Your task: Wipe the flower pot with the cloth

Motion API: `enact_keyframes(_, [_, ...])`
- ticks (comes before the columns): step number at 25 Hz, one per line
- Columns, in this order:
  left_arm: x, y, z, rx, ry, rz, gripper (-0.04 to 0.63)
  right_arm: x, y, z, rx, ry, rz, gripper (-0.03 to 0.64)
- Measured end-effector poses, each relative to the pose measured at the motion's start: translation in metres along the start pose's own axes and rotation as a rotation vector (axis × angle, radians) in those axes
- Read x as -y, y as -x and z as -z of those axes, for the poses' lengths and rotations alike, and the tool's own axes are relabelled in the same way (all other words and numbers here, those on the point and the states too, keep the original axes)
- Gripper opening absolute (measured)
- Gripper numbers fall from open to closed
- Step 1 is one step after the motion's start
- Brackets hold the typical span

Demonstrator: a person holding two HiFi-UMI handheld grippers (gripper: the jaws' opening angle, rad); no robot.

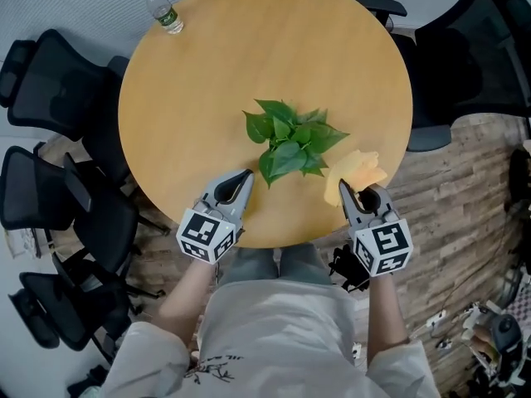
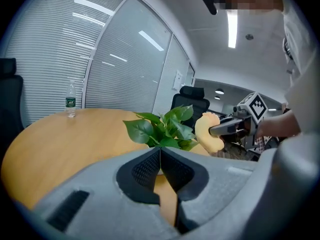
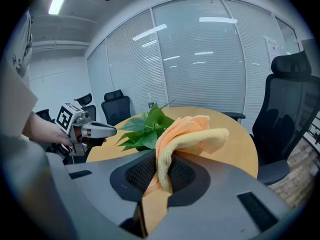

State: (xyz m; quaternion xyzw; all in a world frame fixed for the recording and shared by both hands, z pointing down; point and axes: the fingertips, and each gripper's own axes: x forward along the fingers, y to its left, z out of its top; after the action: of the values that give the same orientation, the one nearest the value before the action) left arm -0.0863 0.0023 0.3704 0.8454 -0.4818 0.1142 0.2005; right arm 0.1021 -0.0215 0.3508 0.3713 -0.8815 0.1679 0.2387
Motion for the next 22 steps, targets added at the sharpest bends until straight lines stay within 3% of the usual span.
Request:
enact_keyframes(9, [-0.022, -0.026, 0.030, -0.048, -0.040, 0.011, 0.012, 0.021, -0.033, 0.022, -0.070, 0.047, 0.031, 0.055])
enact_keyframes(16, [-0.032, -0.048, 0.037, -0.058, -0.075, 0.069, 0.014, 0.022, -0.056, 0.025, -0.083, 0.072, 0.038, 0.055])
enact_keyframes(22, [-0.031, -0.065, 0.044, -0.057, -0.115, 0.155, 0.089, 0.020, -0.076, 0.027, -0.086, 0.087, 0.006, 0.055])
